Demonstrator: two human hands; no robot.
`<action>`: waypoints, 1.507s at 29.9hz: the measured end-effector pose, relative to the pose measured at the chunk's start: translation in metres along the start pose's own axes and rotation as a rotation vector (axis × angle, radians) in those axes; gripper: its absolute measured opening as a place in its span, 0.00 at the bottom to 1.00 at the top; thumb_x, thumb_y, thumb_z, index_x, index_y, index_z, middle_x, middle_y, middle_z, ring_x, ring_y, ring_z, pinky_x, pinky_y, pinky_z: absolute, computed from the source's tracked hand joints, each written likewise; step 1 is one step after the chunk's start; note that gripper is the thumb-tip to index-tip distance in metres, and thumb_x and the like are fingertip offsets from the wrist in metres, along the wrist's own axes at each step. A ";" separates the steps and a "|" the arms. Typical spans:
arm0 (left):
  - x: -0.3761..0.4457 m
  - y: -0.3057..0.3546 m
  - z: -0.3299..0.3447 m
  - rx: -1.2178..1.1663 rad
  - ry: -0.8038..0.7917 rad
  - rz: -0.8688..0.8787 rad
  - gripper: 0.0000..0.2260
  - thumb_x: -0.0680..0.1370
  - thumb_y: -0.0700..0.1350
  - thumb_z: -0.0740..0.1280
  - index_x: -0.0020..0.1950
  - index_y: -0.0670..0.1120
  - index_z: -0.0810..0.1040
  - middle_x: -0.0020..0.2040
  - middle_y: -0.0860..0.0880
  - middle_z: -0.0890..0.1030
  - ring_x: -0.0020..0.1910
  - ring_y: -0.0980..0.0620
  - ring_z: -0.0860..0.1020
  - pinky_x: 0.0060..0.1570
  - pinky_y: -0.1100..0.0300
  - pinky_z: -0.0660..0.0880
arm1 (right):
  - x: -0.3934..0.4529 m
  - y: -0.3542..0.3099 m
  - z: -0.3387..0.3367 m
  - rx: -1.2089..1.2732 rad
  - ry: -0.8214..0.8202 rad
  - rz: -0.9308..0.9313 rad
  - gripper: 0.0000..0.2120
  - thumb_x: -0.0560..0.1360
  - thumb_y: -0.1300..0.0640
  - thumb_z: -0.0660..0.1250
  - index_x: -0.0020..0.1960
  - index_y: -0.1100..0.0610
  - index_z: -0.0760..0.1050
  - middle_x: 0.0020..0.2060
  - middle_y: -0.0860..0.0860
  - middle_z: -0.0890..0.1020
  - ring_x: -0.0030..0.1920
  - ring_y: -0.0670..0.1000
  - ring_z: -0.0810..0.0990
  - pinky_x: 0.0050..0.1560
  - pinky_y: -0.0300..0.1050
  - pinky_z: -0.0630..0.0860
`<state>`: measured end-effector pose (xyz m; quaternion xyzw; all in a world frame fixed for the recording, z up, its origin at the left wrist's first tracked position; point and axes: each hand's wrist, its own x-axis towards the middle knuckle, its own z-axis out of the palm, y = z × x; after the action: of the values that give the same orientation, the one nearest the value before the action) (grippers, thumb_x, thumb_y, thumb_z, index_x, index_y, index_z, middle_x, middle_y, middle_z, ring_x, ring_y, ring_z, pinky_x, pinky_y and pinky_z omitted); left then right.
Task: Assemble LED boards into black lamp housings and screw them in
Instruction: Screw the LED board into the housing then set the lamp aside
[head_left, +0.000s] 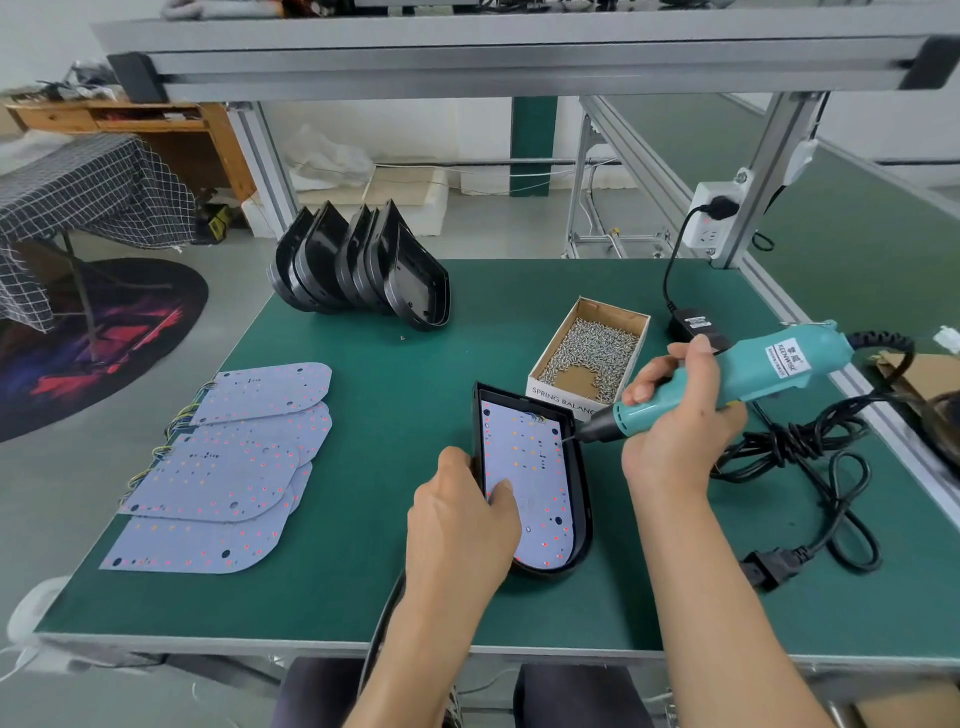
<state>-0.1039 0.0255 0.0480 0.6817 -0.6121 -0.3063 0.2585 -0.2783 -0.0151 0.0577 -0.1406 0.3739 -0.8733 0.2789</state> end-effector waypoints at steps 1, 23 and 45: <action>0.000 0.000 0.000 -0.001 0.000 0.001 0.10 0.80 0.49 0.67 0.49 0.46 0.69 0.41 0.50 0.76 0.38 0.53 0.72 0.39 0.53 0.65 | 0.000 0.000 0.000 0.000 0.000 0.003 0.13 0.76 0.51 0.72 0.33 0.47 0.82 0.30 0.53 0.76 0.26 0.52 0.69 0.32 0.45 0.68; -0.004 0.006 0.001 0.025 0.033 0.015 0.10 0.80 0.48 0.66 0.47 0.46 0.67 0.39 0.51 0.76 0.36 0.52 0.71 0.39 0.52 0.68 | -0.006 0.004 0.011 -0.143 -0.112 -0.099 0.11 0.75 0.51 0.71 0.35 0.49 0.77 0.29 0.53 0.75 0.25 0.54 0.70 0.31 0.45 0.68; -0.003 0.004 0.003 0.028 0.058 0.013 0.11 0.79 0.48 0.66 0.45 0.47 0.66 0.37 0.51 0.75 0.34 0.54 0.70 0.32 0.55 0.63 | -0.001 0.010 0.013 -0.157 -0.138 -0.089 0.10 0.74 0.53 0.70 0.36 0.52 0.74 0.30 0.54 0.76 0.24 0.54 0.69 0.30 0.45 0.68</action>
<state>-0.1088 0.0284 0.0494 0.6897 -0.6132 -0.2762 0.2684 -0.2679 -0.0278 0.0595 -0.2384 0.4145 -0.8410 0.2531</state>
